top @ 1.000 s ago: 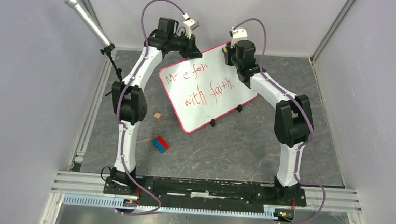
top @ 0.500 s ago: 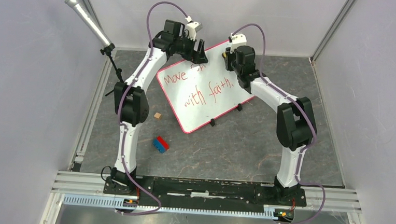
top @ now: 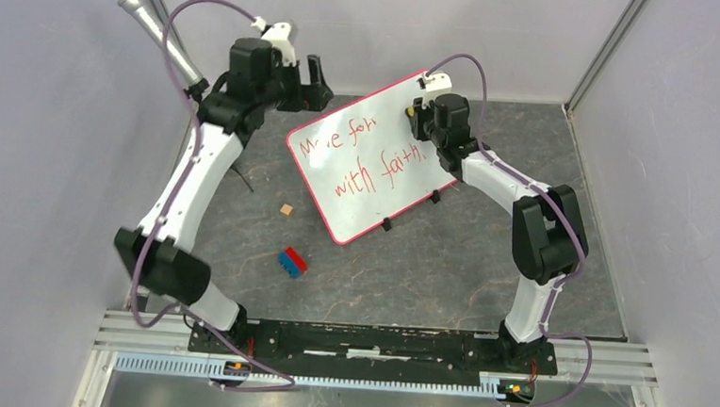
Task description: Erase the whiteboard
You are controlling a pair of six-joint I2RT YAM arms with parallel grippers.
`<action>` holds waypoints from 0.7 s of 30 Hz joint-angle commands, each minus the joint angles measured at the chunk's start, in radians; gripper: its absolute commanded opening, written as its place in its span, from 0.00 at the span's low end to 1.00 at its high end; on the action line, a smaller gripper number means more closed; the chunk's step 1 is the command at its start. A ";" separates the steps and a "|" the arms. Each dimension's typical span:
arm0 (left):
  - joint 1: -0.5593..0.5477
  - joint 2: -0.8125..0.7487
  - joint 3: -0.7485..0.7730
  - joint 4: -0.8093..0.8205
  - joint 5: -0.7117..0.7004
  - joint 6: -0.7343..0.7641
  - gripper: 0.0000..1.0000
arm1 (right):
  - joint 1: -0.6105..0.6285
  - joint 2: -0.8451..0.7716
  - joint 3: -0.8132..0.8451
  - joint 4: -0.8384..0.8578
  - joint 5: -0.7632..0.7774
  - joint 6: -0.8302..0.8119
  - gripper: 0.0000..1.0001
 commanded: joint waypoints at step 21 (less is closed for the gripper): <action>0.210 -0.533 -1.067 0.794 0.213 -0.396 0.75 | 0.061 -0.035 0.010 0.043 -0.034 -0.024 0.22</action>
